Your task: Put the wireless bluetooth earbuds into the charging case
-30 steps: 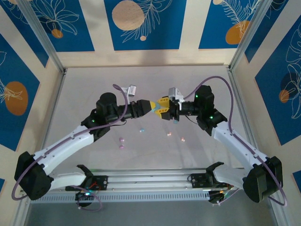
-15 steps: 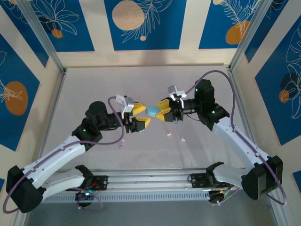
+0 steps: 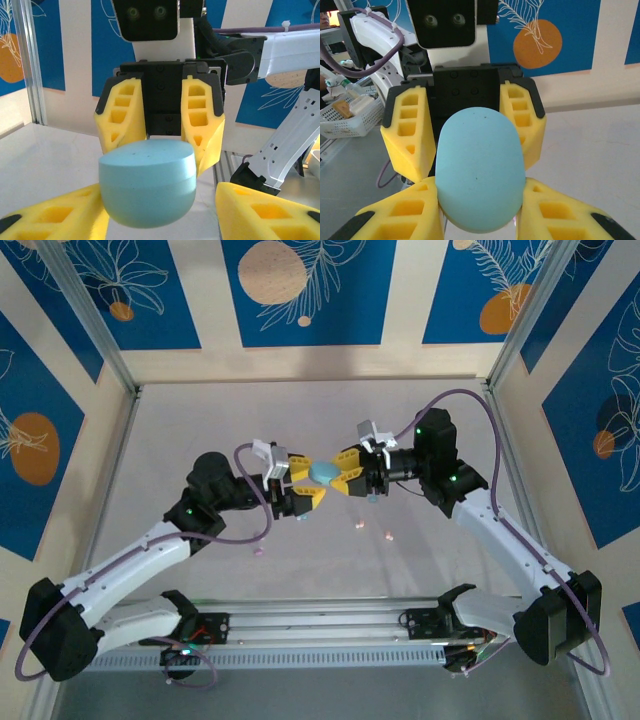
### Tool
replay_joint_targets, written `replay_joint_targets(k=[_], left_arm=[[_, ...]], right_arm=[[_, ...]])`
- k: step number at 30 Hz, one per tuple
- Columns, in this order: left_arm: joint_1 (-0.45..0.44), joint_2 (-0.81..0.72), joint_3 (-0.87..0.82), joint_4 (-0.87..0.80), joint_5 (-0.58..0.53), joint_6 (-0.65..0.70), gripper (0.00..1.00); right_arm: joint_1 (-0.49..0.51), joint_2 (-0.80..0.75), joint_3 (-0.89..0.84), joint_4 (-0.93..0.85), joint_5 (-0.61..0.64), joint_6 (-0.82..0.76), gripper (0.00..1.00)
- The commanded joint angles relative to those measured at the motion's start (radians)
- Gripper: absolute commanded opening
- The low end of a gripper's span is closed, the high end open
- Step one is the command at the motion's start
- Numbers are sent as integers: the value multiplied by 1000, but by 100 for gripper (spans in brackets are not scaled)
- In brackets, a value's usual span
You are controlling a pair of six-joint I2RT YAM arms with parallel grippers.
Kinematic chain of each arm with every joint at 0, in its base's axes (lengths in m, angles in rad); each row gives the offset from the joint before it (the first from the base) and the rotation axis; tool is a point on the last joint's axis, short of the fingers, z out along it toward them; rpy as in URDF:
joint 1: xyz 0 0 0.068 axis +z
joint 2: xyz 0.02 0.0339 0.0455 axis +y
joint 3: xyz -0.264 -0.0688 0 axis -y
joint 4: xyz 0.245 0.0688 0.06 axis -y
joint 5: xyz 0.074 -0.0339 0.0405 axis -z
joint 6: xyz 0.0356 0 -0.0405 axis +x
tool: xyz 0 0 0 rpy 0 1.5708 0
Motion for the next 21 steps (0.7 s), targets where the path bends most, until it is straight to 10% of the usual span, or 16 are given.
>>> replay_joint_targets(k=[1, 21], left_arm=[[-3, 7, 27, 16, 23, -23, 53], [-4, 10, 15, 96, 29, -90, 46]], right_arm=[[11, -24, -23, 36, 33, -28, 31], [26, -36, -38, 37, 53, -71, 31]])
